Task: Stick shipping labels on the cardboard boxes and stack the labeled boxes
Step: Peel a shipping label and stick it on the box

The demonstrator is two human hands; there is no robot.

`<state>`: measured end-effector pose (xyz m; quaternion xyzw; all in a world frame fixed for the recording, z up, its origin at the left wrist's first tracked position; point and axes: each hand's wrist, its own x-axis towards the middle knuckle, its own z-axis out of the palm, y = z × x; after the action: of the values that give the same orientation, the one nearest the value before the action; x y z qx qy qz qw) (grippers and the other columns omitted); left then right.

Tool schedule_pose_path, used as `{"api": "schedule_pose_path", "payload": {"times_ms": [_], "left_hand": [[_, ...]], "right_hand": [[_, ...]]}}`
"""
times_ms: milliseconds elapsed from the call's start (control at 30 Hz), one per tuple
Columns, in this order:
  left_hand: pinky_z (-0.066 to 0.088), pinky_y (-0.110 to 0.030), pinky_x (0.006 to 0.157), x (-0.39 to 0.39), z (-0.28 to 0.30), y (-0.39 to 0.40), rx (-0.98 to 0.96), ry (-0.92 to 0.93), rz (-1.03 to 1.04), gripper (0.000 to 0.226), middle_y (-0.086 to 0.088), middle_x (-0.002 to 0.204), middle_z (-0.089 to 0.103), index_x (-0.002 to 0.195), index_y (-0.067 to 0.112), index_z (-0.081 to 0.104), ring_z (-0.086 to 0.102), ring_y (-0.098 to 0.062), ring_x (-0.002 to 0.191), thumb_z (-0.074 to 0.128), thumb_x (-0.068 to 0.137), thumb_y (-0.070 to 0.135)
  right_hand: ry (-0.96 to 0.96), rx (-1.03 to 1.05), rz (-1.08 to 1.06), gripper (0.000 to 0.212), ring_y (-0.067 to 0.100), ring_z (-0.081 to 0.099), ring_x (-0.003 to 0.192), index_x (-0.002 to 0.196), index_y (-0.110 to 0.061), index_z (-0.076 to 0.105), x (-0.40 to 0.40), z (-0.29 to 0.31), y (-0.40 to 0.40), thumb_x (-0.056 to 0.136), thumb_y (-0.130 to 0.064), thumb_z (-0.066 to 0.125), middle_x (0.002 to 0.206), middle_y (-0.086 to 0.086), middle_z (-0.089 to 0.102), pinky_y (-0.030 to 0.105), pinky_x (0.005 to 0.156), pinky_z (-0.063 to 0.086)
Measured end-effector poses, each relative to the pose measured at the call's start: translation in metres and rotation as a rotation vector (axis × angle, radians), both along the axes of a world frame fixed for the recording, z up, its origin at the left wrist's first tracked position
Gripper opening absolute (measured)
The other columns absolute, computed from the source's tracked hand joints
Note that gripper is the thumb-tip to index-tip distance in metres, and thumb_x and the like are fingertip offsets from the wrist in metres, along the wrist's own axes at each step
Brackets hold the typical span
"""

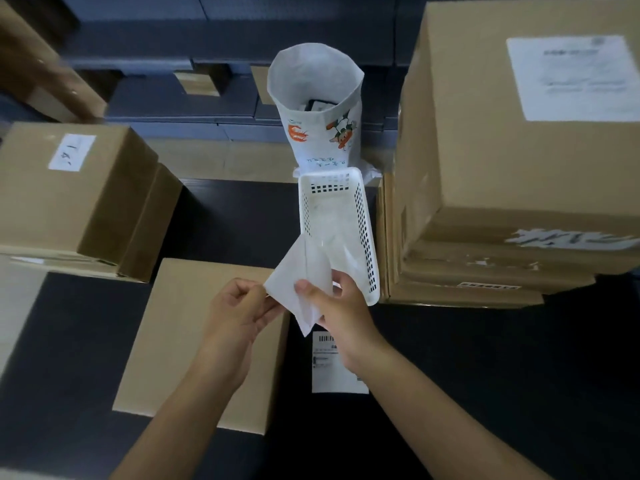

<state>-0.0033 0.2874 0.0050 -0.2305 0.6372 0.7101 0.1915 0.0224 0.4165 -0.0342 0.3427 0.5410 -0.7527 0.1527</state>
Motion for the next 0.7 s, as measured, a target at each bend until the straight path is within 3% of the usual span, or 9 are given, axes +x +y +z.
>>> {"api": "schedule_pose_path", "payload": {"times_ms": [100,167,300,400,533,633,700], "left_hand": [[0.054,-0.031,0.081,0.0,-0.001,0.005,-0.012,-0.002,0.066,0.022,-0.011,0.081,0.066,0.075,0.01,0.045,0.071,-0.017,0.078,0.051,0.095,0.005],[0.053,-0.031,0.081,-0.002,-0.002,0.006,-0.003,-0.005,0.105,0.024,-0.011,0.082,0.064,0.073,0.01,0.044,0.071,-0.016,0.078,0.048,0.097,0.005],[0.053,-0.03,0.081,-0.003,-0.005,0.005,-0.019,0.014,0.154,0.028,-0.011,0.081,0.06,0.071,0.012,0.042,0.069,-0.015,0.077,0.045,0.097,0.004],[0.053,-0.028,0.079,-0.002,-0.01,0.005,-0.013,0.0,0.211,0.026,-0.01,0.083,0.064,0.073,0.012,0.042,0.07,-0.014,0.079,0.044,0.097,0.003],[0.054,-0.028,0.079,-0.003,-0.014,0.007,0.01,-0.017,0.239,0.022,-0.013,0.091,0.067,0.076,0.012,0.044,0.07,-0.019,0.086,0.044,0.097,0.004],[0.057,-0.027,0.079,-0.004,-0.015,0.011,-0.022,-0.007,0.214,0.023,-0.014,0.09,0.067,0.075,0.011,0.045,0.07,-0.021,0.086,0.046,0.096,0.002],[0.057,-0.027,0.079,-0.004,-0.016,0.012,-0.077,0.001,0.202,0.023,-0.016,0.09,0.065,0.074,0.01,0.046,0.069,-0.022,0.085,0.048,0.095,0.0]], "right_hand": [[0.076,0.03,-0.049,0.012,0.013,0.066,0.09,0.101,-0.023,0.064,-0.005,-0.002,0.013,0.09,-0.027,0.065,0.098,-0.003,0.07,0.027,0.078,0.055],[0.1,0.058,-0.087,0.005,0.01,0.066,0.079,0.094,-0.021,0.066,-0.01,-0.007,0.025,0.092,-0.024,0.063,0.088,-0.004,0.07,0.024,0.067,0.054],[0.051,0.367,-0.136,0.009,0.026,0.065,0.084,0.1,-0.014,0.063,-0.029,-0.029,0.042,0.092,-0.017,0.061,0.086,0.002,0.066,0.035,0.074,0.054],[0.09,0.582,-0.055,0.039,0.029,0.062,0.101,0.13,-0.022,0.048,-0.044,-0.039,0.047,0.093,-0.011,0.053,0.115,0.005,0.064,0.039,0.087,0.052],[0.179,0.829,0.053,0.05,0.024,0.057,0.108,0.137,-0.023,0.044,-0.064,-0.039,0.051,0.094,0.002,0.041,0.122,0.007,0.06,0.021,0.08,0.038],[0.215,0.86,-0.086,0.048,0.021,0.05,0.115,0.133,-0.012,0.051,-0.081,-0.039,0.059,0.091,0.008,0.039,0.125,0.008,0.052,0.01,0.082,0.027],[0.266,0.955,-0.152,0.044,0.023,0.047,0.116,0.13,-0.01,0.053,-0.087,-0.041,0.059,0.09,0.007,0.044,0.123,0.01,0.049,0.012,0.088,0.027]]}}
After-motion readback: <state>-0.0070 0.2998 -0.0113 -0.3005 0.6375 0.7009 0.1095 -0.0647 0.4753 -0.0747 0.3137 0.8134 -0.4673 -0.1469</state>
